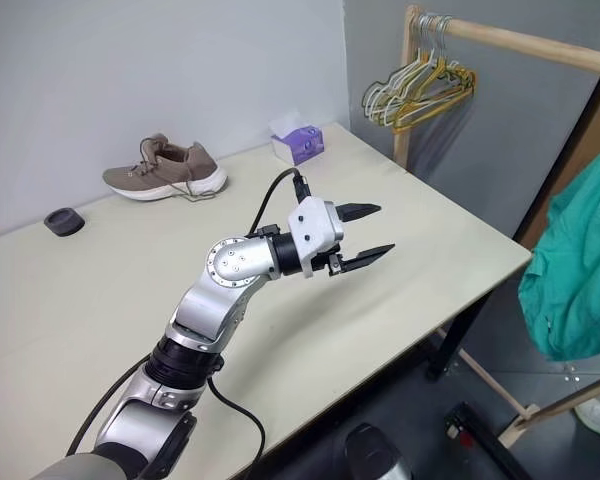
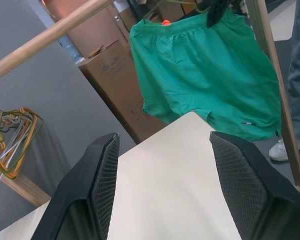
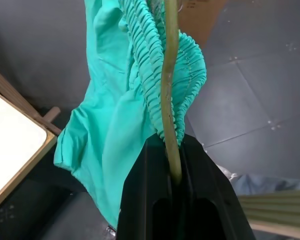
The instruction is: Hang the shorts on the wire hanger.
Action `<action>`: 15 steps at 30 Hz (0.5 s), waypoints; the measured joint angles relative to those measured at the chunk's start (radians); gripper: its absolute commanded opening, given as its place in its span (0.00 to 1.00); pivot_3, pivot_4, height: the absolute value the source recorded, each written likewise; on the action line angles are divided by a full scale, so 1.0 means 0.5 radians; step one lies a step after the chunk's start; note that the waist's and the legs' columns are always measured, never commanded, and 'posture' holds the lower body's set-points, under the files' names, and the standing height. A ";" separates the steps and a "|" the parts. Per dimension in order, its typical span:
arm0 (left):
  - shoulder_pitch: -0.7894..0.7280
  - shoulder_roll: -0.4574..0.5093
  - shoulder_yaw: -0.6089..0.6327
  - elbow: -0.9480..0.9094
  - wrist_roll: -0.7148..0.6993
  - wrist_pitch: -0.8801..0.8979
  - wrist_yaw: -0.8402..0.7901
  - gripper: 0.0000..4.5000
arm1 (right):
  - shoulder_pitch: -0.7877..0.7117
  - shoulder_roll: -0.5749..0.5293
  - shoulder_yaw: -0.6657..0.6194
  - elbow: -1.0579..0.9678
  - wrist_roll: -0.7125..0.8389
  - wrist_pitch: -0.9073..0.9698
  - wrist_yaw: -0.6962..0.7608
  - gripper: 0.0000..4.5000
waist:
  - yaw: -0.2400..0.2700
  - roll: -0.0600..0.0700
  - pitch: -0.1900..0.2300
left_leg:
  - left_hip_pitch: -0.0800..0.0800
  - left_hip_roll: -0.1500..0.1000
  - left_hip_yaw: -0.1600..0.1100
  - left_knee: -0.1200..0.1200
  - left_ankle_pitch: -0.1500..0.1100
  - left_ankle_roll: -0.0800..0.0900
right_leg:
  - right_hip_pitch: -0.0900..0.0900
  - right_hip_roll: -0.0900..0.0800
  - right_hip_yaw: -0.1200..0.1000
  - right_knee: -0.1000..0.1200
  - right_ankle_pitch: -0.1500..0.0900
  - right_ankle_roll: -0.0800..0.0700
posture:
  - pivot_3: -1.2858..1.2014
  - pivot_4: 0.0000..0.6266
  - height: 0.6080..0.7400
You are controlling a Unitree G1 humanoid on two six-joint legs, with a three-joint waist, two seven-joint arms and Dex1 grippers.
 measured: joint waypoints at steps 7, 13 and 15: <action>0.000 -0.023 -0.010 -0.017 -0.087 0.119 -0.093 0.67 | -0.040 0.000 0.020 0.104 -0.010 0.021 0.067 0.00 | 0.000 -0.008 0.007 | 0.001 -0.001 0.016 0.004 -0.008 0.010 | -0.002 -0.001 0.018 -0.002 0.002 0.013 | 0.32 0.20 1.00; -0.024 -0.076 0.000 -0.106 -0.343 0.413 -0.183 0.68 | 0.021 0.000 -0.026 -0.025 0.027 0.116 0.100 0.14 | -0.001 -0.008 0.007 | 0.001 0.000 0.016 0.005 -0.010 0.010 | -0.002 -0.001 0.019 -0.002 0.002 0.014 | 0.32 0.18 1.00; -0.053 -0.077 0.010 -0.110 -0.391 0.484 -0.183 0.68 | 0.060 0.000 -0.074 -0.083 0.069 0.150 0.097 0.26 | -0.002 -0.007 0.007 | 0.002 0.000 0.017 0.005 -0.010 0.010 | -0.002 -0.001 0.019 -0.001 0.002 0.015 | 0.31 0.17 1.00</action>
